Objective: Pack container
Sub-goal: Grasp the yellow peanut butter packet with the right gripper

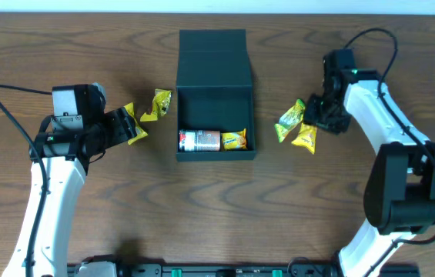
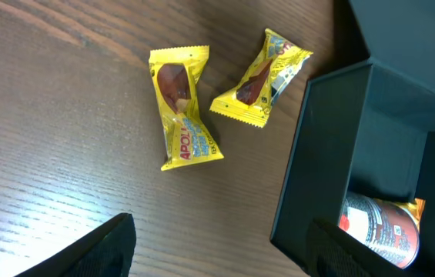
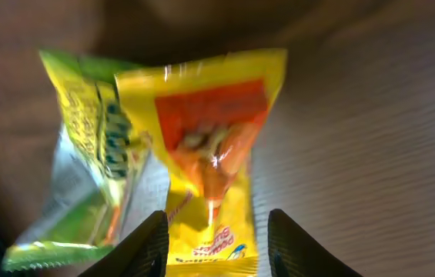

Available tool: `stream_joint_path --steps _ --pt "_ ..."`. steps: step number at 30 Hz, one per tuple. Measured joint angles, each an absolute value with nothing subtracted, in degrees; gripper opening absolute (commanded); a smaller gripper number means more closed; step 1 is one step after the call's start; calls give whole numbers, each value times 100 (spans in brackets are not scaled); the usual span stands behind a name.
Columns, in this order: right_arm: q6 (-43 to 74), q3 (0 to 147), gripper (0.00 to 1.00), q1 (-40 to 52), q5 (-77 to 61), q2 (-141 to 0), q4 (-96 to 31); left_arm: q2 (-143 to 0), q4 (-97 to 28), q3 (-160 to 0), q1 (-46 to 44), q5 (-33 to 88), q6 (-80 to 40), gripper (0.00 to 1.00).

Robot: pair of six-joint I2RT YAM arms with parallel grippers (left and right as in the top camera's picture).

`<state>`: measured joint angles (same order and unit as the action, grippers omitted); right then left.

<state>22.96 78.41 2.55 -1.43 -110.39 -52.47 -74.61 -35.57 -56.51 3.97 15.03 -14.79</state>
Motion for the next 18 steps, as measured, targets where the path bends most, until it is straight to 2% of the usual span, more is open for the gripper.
stream_joint_path --steps 3,5,9,12,18 --pt "2226 7583 41 255 -329 -11041 -5092 -7461 -3551 -5651 397 1500 -1479 72" --pt "2193 7432 35 255 -416 -11041 -4952 -7463 -3551 -5651 397 1500 -1479 72" --pt "2128 7247 13 255 -475 -11041 -4707 -7461 -3551 -5651 397 1503 -1479 72" --pt "2128 7236 4 255 -497 -11024 -4628 -7461 -3551 -5651 397 1503 -1479 72" --pt "2121 7236 2 255 -534 -11010 -4587 -7461 -3551 -5651 399 1500 -1479 72"
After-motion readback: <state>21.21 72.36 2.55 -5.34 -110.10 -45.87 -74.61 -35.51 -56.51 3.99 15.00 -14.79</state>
